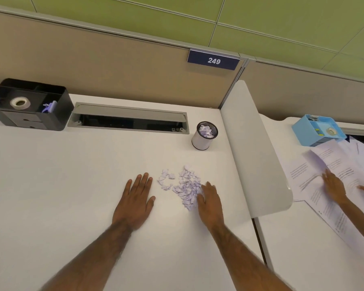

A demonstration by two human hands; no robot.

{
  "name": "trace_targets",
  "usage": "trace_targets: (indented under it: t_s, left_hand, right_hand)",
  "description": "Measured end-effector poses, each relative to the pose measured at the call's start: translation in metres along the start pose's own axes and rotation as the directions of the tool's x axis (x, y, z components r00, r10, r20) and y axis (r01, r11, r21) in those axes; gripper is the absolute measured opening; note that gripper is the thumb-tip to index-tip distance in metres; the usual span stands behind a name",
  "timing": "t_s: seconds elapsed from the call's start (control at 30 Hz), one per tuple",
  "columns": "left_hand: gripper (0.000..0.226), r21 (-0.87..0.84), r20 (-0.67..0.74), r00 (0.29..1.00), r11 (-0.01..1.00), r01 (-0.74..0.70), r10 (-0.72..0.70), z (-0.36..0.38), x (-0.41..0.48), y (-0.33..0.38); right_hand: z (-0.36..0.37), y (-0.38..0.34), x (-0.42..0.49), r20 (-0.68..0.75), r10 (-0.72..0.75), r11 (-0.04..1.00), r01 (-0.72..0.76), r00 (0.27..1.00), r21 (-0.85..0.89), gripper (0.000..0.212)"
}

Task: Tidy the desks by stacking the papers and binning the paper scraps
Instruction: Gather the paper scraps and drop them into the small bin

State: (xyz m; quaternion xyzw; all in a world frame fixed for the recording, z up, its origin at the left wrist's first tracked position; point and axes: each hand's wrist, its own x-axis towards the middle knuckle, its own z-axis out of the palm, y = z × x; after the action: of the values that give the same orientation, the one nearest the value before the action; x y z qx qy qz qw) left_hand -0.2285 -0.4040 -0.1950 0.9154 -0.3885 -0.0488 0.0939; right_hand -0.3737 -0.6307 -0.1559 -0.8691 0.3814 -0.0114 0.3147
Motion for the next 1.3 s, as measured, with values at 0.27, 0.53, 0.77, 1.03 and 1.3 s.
trace_targets:
  t_s: [0.27, 0.53, 0.77, 1.03, 1.3]
  left_hand:
    - [0.068, -0.056, 0.009, 0.993, 0.992, 0.115, -0.114, -0.001, -0.017, 0.004]
    - [0.069, -0.067, -0.025, 0.994, 0.993, 0.102, -0.104, 0.004, -0.015, 0.003]
    - [0.067, -0.073, -0.028, 0.994, 0.992, 0.104, -0.106, 0.003, -0.016, 0.005]
    - [0.066, -0.067, -0.028, 0.993, 0.992, 0.109, -0.111, 0.003, -0.014, 0.001]
    - [0.067, -0.053, -0.008, 0.993, 0.992, 0.118, -0.119, 0.001, -0.013, 0.002]
  right_hand:
    - [0.01, -0.008, -0.05, -0.111, 0.06, 0.997, -0.065, 0.992, -0.043, 0.078]
    - [0.04, -0.026, -0.046, 0.015, -0.091, 0.96, 0.092, 0.996, -0.265, 0.087]
    - [0.022, -0.037, 0.015, -0.119, -0.041, 0.989, 0.023, 0.992, -0.148, 0.085]
    - [0.023, -0.043, 0.044, 0.184, -0.141, 0.954, 0.184, 0.973, -0.239, 0.081]
    - [0.014, -0.063, 0.069, 0.179, -0.052, 0.979, 0.085, 0.982, -0.183, 0.069]
